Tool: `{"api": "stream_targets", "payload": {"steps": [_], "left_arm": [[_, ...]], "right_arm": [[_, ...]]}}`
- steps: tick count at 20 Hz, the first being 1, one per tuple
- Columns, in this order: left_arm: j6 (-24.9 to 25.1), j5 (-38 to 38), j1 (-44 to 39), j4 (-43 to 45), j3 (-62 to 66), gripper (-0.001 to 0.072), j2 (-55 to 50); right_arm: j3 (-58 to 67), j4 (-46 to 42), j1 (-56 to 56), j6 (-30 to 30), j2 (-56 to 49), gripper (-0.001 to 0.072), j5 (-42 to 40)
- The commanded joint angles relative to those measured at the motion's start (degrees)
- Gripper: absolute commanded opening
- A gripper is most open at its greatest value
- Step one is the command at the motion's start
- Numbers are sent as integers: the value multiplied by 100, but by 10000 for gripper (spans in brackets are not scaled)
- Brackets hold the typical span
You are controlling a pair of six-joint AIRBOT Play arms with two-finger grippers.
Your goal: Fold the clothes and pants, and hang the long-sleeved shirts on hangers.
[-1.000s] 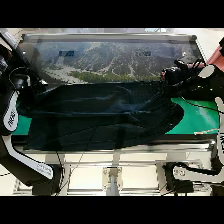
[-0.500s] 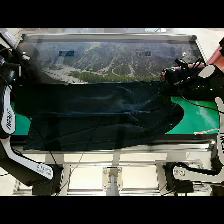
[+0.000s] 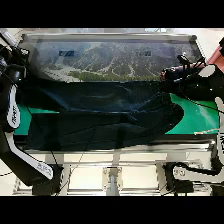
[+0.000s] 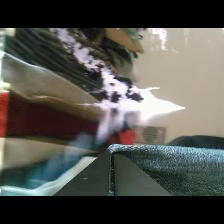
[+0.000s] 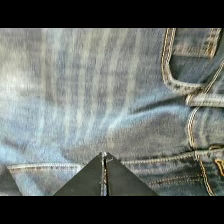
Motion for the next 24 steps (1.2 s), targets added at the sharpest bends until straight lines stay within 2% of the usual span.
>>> {"api": "stream_targets", "payload": {"steps": [1,2,4,5,6,7,8,10,13,14,17,19,22,24], "left_arm": [[-153,-151,-7,72,92,37,-205],[-151,-278,-9,136,136,100,-190],[-149,-590,-11,168,356,121,-177],[-151,-756,-11,168,501,224,-177],[-151,-964,-11,173,667,393,-177],[-149,-1182,-13,177,841,525,-166],[-149,-1394,-13,177,986,586,-129],[-136,-1880,17,81,1110,606,118],[874,-2702,348,-1821,994,593,658],[931,-2920,479,-2203,813,560,896],[1178,-3416,909,-2621,-446,556,2061],[1484,-3904,1268,-2629,-1558,557,2940],[1508,-3790,1934,-3471,-3095,557,4054],[1460,-4076,2238,-3585,-3875,559,4498]], "right_arm": [[0,9,96,96,2,40,-127],[0,-4,162,98,2,46,-140],[0,-15,293,107,2,111,-223],[0,-15,350,116,2,113,-278],[2,-15,398,122,2,114,-295],[2,-24,413,210,2,120,-286],[4,-114,420,319,4,203,-271],[31,-494,420,461,46,214,-107],[28,-1130,420,459,378,214,94],[24,-1425,415,459,544,214,225],[-144,-2269,411,461,1147,214,529],[-535,-2264,251,463,1561,212,487],[-1285,-2208,129,476,1788,211,568],[-1759,-2159,129,538,1788,211,660]]}}
